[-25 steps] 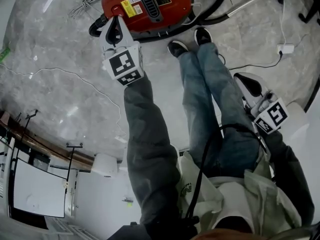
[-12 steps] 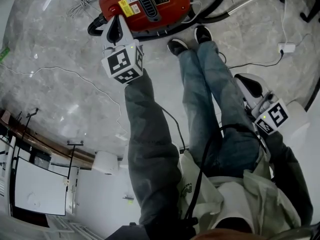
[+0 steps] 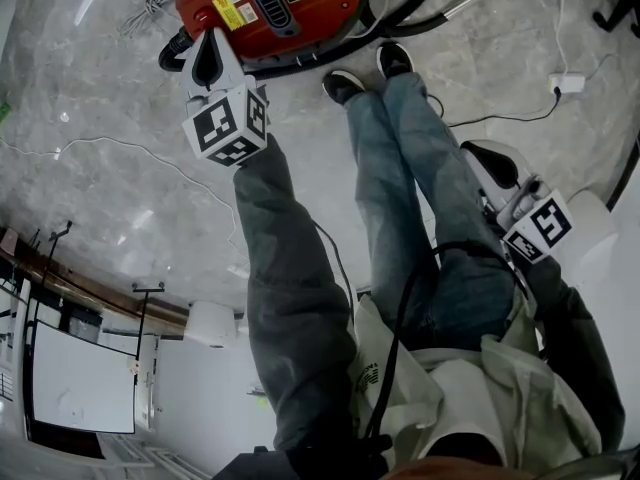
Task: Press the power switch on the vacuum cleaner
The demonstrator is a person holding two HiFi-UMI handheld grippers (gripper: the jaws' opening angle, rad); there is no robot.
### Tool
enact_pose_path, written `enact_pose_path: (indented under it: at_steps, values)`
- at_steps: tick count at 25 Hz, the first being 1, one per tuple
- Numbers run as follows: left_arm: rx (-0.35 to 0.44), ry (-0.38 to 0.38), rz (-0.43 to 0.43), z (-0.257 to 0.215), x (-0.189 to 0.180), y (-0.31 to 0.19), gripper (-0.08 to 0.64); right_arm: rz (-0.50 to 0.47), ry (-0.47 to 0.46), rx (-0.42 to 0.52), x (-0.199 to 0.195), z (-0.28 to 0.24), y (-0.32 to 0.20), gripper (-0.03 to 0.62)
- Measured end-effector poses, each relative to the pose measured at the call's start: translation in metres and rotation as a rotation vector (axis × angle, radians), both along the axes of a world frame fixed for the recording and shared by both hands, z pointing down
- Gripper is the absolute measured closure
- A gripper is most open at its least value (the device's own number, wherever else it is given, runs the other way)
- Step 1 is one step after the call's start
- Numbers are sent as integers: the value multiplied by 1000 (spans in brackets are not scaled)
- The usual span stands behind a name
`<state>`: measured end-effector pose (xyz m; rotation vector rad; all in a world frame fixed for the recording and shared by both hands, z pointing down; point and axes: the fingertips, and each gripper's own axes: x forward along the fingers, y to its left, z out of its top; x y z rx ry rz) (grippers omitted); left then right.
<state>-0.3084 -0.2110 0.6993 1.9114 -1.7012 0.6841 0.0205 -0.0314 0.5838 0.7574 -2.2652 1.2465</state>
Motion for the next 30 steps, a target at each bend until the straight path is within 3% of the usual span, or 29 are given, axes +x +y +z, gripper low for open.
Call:
enact_pose_path:
  at_steps: [8,13,18,23,27,30]
  values:
    - [6,3,-20,-1,0,0,560,10,-13,6,3,-2,1,592]
    - [5,-64,8,-3,7,14,560,20,-20,10,8,-4,-1,592]
    - [63,-66,-67,-23,17,50,560,7,-12,45,9,-5,-6,592]
    - [73,-7,-129,-34,30,85,560,-3,-42,74,-3,-10,-15,592]
    - [89,-7,-149,-30,5,59,560,-27,-47,69,-6,-10,-8,592]
    - [124,-33,-119,-41,-12,26,560,-33,-37,48,-4,-4,3,592]
